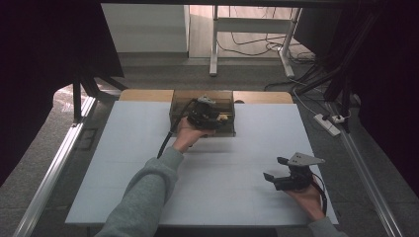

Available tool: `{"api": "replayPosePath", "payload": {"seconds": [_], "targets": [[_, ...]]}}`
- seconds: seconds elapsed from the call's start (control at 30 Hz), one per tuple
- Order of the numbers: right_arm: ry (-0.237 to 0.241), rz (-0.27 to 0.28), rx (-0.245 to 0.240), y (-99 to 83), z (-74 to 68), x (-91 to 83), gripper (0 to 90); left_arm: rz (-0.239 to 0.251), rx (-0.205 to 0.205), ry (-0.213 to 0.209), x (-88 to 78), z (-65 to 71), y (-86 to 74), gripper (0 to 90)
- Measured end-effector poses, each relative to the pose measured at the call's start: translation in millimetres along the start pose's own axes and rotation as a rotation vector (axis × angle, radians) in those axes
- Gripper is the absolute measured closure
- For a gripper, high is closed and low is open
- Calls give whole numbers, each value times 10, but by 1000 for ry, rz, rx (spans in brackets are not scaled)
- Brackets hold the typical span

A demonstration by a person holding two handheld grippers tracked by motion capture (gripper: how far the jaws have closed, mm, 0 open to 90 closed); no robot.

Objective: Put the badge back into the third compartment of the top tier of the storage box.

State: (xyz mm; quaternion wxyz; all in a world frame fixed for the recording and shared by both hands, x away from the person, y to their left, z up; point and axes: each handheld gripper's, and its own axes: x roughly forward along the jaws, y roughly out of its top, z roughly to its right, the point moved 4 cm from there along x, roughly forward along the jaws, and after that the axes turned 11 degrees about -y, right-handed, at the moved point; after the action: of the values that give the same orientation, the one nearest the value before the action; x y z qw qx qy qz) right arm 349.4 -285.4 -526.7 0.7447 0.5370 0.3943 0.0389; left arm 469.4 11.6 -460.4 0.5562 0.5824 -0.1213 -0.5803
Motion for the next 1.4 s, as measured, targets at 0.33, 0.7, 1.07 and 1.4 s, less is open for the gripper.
{"api": "replayPosePath", "payload": {"seconds": [0.33,0.7,1.07,1.4], "targets": [[0,6,4,0,-2,2,146,-21,10,-12,15,26,-22,337],[-1,5,-2,2,-7,-2,146,6,15,-11,-168,118,-97,300],[-1,16,0,12,6,-3,147,41,42,-21,-462,243,-224,298],[6,28,8,25,5,-38,148,40,70,24,-765,347,-549,290]]}}
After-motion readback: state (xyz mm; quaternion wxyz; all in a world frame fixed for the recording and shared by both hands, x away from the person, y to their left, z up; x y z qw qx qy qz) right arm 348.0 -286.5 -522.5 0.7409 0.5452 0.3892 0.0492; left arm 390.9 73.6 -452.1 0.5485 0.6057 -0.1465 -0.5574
